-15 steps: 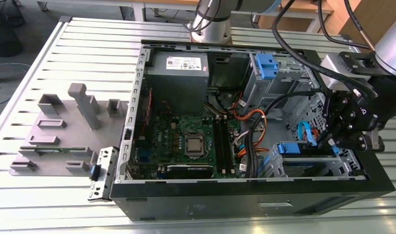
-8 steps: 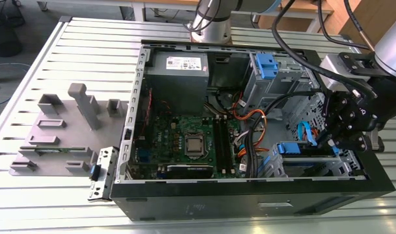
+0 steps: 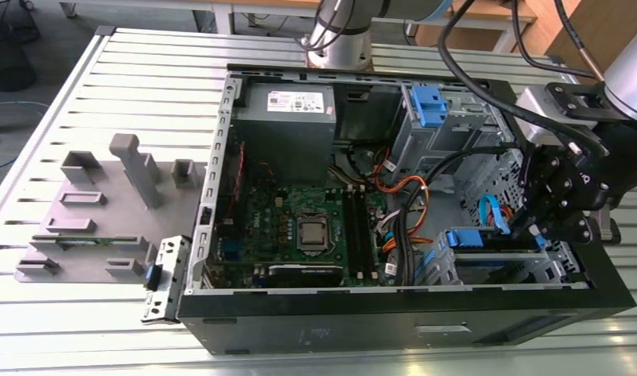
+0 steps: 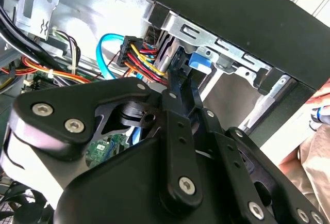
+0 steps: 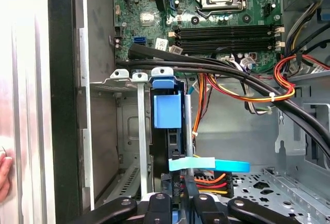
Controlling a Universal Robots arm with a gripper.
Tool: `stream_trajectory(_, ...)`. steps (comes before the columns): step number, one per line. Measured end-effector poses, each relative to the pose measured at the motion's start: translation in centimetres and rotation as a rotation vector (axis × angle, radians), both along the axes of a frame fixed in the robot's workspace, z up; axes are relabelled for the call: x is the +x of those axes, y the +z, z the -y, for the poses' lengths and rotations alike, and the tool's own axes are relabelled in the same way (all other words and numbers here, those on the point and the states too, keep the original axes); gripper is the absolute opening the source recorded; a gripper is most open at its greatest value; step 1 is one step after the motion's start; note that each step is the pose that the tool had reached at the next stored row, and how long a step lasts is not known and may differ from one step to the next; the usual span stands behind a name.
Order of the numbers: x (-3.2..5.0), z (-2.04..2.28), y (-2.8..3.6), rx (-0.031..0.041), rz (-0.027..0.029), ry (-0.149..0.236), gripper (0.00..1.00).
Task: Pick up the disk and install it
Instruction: 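Insert the second disk wire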
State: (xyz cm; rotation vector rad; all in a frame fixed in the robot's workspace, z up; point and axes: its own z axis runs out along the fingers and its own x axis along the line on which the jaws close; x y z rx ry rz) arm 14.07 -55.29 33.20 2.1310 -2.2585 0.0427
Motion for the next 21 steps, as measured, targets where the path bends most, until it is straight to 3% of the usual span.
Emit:
stream_trajectory(10, 0.0, 0.0, 1.67, 0.0, 0.0, 0.0, 0.24)
stream_trajectory(16, 0.0, 0.0, 1.74, 0.0002, 0.0, 0.0, 0.24)
stream_trajectory(18, 0.0, 0.0, 1.76, 0.0093, -0.0001, 0.0, 0.24)
stream_trajectory(21, 0.0, -0.01, 1.74, 0.0116, 0.0, 0.0, 0.24)
